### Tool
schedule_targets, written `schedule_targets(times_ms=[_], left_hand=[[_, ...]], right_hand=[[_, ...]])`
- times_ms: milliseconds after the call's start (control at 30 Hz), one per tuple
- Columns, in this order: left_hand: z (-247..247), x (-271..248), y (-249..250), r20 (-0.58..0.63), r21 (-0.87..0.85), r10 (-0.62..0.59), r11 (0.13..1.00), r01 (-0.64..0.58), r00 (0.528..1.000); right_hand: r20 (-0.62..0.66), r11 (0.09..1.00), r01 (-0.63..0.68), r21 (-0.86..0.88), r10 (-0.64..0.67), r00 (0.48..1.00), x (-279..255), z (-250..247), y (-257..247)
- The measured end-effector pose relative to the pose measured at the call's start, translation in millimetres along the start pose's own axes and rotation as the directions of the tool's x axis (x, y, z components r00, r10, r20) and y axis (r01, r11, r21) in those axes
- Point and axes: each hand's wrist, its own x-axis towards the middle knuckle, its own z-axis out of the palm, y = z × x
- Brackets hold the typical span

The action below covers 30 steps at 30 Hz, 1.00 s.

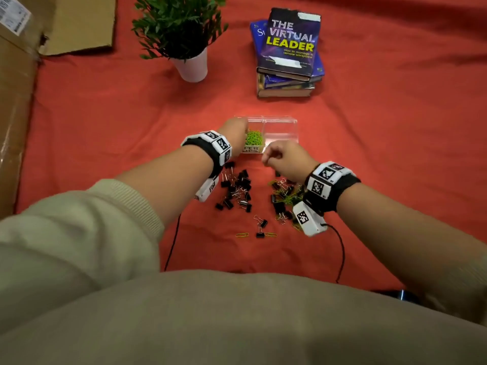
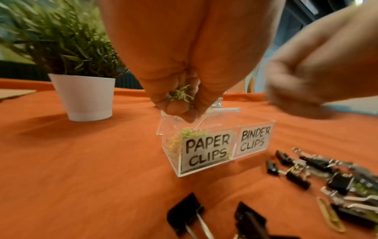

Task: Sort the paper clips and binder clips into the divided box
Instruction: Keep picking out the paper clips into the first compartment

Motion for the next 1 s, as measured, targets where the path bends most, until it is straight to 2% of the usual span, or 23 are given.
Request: schedule_targets(times_ms=[33, 100, 200, 267, 333, 433, 533, 633, 733, 900, 1000], left_hand=[[2, 2, 0, -0.003, 0.009, 0.010, 1.000, -0.010, 1.000], [5, 1, 2, -0.014, 0.034, 0.047, 0.998, -0.047, 0.999], [11, -17, 6, -0.090, 0.069, 0.143, 0.988, -0.137, 0.986], [18, -38, 8, -0.183, 0.063, 0.174, 0.984, -0.165, 0.968], [32, -64, 7, -0.193, 0.021, 0.187, 0.982, -0.186, 0.963], [63, -104, 1, 0.017, -0.014, 0.234, 0.972, -0.234, 0.972], [91, -137, -5, 0.233, 0.040, 0.250, 0.963, -0.266, 0.940], [112, -149, -11, 0.315, 0.116, 0.245, 0.949, -0.293, 0.917], [119, -148, -14, 0.317, 0.105, 0.226, 0.957, -0.271, 0.921], [124, -150, -16, 0.332, 0.083, 0.181, 0.972, -0.220, 0.926], [122, -150, -14, 0.334, 0.058, 0.185, 0.975, -0.216, 0.924]], right_hand=[[0.104, 0.997, 0.013, -0.073, -0.005, 0.995, -16, 5, 5], [0.310, 0.970, 0.060, -0.237, 0.017, 0.951, -44, 19, 16], [0.480, 0.889, 0.193, -0.415, 0.034, 0.877, -73, 46, 34], [0.476, 0.832, 0.217, -0.510, 0.063, 0.877, -81, 60, 45], [0.431, 0.797, 0.209, -0.567, 0.071, 0.899, -87, 69, 52], [0.424, 0.753, 0.258, -0.606, 0.032, 0.905, -92, 82, 56], [0.419, 0.731, 0.281, -0.621, 0.007, 0.908, -99, 89, 56], [0.413, 0.745, 0.294, -0.599, -0.027, 0.910, -101, 87, 56], [0.411, 0.771, 0.270, -0.577, -0.011, 0.911, -101, 84, 55], [0.401, 0.759, 0.228, -0.610, 0.047, 0.915, -104, 88, 53], [0.416, 0.845, 0.183, -0.503, 0.051, 0.908, -101, 86, 56]])
